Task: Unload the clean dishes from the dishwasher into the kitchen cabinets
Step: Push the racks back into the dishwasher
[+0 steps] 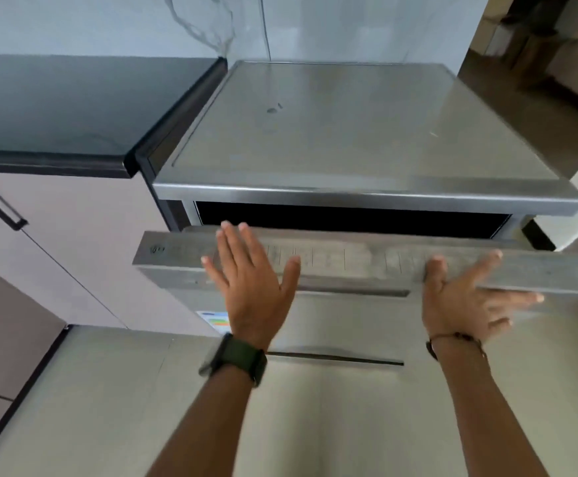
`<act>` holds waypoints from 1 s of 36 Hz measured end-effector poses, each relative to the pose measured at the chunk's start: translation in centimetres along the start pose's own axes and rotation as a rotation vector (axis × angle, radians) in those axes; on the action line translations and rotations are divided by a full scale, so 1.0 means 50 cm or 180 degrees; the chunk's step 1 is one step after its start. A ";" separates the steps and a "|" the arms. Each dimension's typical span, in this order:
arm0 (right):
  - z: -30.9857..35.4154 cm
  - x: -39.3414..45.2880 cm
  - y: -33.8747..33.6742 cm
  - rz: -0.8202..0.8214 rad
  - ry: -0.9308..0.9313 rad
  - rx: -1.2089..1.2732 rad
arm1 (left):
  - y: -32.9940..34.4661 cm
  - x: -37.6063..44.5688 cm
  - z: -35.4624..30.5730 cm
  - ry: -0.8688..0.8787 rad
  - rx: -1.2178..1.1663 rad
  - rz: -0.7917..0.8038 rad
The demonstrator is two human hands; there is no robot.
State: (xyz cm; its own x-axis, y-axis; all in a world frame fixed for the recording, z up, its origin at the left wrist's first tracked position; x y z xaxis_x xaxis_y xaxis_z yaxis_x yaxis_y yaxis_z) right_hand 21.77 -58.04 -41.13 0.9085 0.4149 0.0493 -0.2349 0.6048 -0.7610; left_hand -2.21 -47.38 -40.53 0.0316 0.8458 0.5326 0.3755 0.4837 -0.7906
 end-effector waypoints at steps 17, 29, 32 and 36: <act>0.109 0.120 0.060 -0.0014 -0.0427 0.0955 | 0.082 0.115 -0.035 0.0004 0.1337 -0.0107; 0.117 0.126 0.075 -0.0145 -0.1009 0.1433 | 0.083 0.163 -0.011 0.0650 0.1128 -0.0182; 0.115 0.130 0.081 -0.0244 -0.1036 0.1258 | 0.082 0.159 -0.012 0.0612 0.1185 -0.0100; 0.116 0.125 0.078 -0.0150 -0.0915 0.1171 | 0.075 0.158 -0.016 0.0604 0.1298 0.0063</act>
State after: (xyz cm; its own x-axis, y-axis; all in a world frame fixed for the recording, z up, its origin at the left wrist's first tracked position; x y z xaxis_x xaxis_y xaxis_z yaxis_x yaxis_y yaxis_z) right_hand 24.52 -49.15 -40.06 0.8008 0.5214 0.2949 -0.3498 0.8067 -0.4763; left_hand 0.16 -39.06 -39.03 0.2189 0.8180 0.5320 -0.0214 0.5491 -0.8355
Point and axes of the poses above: each hand's wrist, its own x-axis towards the middle knuckle, its own y-axis out of the palm, z = x × y, the point moved 5 cm from there along x, towards the middle knuckle
